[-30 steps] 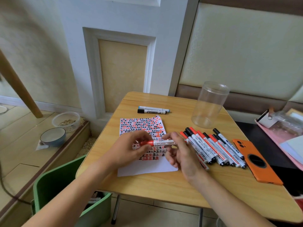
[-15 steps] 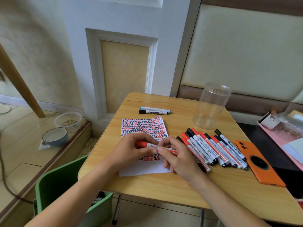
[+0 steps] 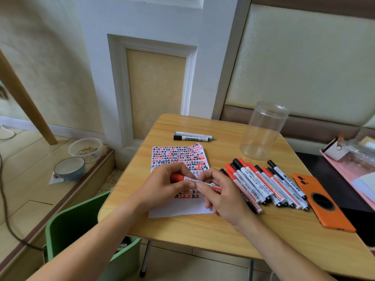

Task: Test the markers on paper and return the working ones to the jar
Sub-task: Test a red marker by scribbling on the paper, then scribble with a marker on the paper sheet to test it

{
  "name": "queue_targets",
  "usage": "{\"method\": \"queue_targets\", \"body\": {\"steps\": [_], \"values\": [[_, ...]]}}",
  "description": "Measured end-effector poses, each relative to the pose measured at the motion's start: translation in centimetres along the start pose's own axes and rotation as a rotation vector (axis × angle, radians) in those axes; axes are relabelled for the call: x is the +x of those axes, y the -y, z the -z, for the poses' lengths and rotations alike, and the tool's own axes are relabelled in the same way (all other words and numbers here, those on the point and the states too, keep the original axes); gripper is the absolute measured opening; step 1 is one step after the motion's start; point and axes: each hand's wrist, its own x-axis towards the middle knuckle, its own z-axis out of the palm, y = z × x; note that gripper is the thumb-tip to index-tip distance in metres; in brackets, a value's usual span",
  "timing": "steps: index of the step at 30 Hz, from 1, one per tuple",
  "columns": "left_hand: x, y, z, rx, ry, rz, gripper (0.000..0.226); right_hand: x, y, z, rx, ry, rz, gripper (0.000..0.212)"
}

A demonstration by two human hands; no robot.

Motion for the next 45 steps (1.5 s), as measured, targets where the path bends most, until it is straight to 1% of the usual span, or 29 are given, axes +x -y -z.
{"method": "queue_targets", "body": {"steps": [8, 11, 13, 17, 19, 20, 22, 24, 26, 28, 31, 33, 35, 40, 45], "values": [[0.1, 0.0, -0.1, 0.004, 0.015, 0.023, 0.010, -0.1, 0.0, 0.0, 0.025, -0.009, 0.004, 0.007], [0.2, 0.1, 0.2, 0.019, 0.016, 0.043, 0.010, 0.0, 0.1, 0.0, 0.020, -0.017, 0.032, 0.004], [0.3, 0.0, 0.4, 0.070, 0.010, 0.048, 0.009, 0.2, -0.1, 0.0, -0.058, -0.027, 0.092, 0.003], [0.2, -0.2, 0.5, 0.181, 0.016, 0.036, 0.010, 0.1, -0.5, -0.3, -0.336, -0.102, 0.218, 0.008], [0.1, 0.2, 0.6, 0.286, -0.052, -0.002, 0.020, -0.2, -0.3, -0.4, -0.415, -0.159, 0.243, 0.008], [0.1, 0.7, 0.8, 0.399, -0.095, -0.008, 0.032, -0.3, -0.2, -0.3, -0.451, -0.198, 0.254, 0.009], [0.2, 1.7, 1.3, 0.682, -0.149, 0.041, 0.056, -0.4, -0.3, 0.3, -0.533, -0.299, 0.278, 0.009], [0.2, 2.4, 1.8, 0.857, -0.142, 0.126, 0.071, -0.3, -0.5, 1.4, -0.654, -0.411, 0.301, 0.012], [0.1, 3.1, 1.9, 0.922, -0.090, 0.166, 0.077, -0.2, -0.9, 2.6, -0.842, -0.504, 0.274, 0.016], [-0.1, 3.4, 1.8, 0.951, -0.043, 0.176, 0.080, -0.3, -1.4, 3.5, -1.008, -0.537, 0.215, 0.015], [-0.1, 3.2, 1.7, 0.949, -0.044, 0.169, 0.074, -0.8, -2.2, 4.2, -1.064, -0.555, 0.166, 0.010], [-0.1, 3.2, 1.6, 0.945, -0.048, 0.158, 0.063, -1.2, -2.6, 4.4, -1.070, -0.543, 0.130, 0.020], [-0.2, 3.3, 1.5, 0.951, -0.044, 0.157, 0.058, -1.5, -3.1, 4.4, -1.127, -0.512, 0.093, 0.032], [-0.2, 3.0, 1.4, 0.942, -0.057, 0.163, 0.071, -2.0, -3.3, 4.1, -1.298, -0.511, 0.077, 0.039], [-0.1, 3.0, 1.2, 0.938, -0.075, 0.163, 0.072, -1.8, -3.3, 4.1, -1.321, -0.487, 0.025, 0.042]]}}
